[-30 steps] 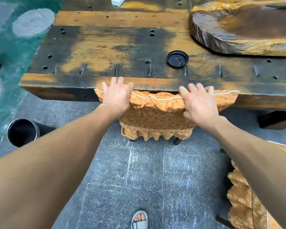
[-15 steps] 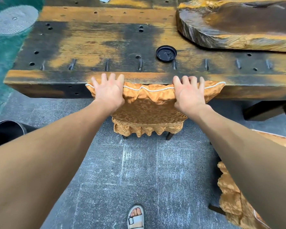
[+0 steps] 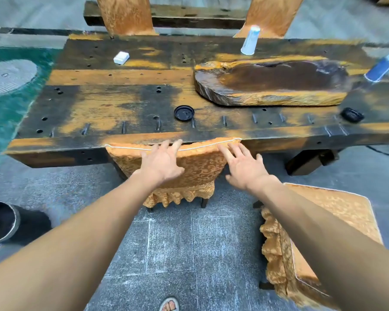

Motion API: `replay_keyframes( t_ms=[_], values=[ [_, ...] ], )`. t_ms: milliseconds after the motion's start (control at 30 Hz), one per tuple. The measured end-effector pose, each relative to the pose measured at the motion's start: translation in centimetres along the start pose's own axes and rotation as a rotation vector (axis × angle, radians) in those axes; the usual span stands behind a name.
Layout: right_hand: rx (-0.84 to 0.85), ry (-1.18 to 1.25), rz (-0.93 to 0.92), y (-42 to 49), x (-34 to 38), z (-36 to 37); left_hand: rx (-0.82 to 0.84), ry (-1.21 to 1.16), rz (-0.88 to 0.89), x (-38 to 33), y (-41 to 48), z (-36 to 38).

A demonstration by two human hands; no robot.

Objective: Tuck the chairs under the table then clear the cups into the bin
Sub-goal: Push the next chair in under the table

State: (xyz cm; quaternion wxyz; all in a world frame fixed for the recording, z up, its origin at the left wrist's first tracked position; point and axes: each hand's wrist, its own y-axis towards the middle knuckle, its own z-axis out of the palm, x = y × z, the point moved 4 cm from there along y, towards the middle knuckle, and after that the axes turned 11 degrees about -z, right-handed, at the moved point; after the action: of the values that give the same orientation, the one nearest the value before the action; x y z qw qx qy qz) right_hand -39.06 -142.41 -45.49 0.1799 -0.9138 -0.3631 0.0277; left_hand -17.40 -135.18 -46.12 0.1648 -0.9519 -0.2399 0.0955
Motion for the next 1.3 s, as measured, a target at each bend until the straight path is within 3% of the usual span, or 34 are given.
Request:
replay_keyframes(
  t_ms=[267,400,700,967,1300],
  values=[
    [-0.083,-0.028,0.098,-20.3,-8.7,-4.0,-0.088,-0.111,0.005,-13.5,-16.9,-3.5],
    [-0.127,-0.011,0.142,-31.3,-13.6,-3.9,-0.036,-0.113,-0.023,-20.0,-25.4,-1.7],
    [-0.123,0.048,0.293,-53.4,-25.8,1.7,-0.011,-0.078,0.154,-38.4,-40.2,5.2],
    [0.001,0.140,0.386,-61.1,-31.7,9.6,0.044,0.026,0.237,-45.8,-44.5,10.8],
    [0.114,0.167,0.410,-61.9,-36.0,15.3,0.183,0.115,0.258,-49.5,-42.6,17.1]
  ],
)
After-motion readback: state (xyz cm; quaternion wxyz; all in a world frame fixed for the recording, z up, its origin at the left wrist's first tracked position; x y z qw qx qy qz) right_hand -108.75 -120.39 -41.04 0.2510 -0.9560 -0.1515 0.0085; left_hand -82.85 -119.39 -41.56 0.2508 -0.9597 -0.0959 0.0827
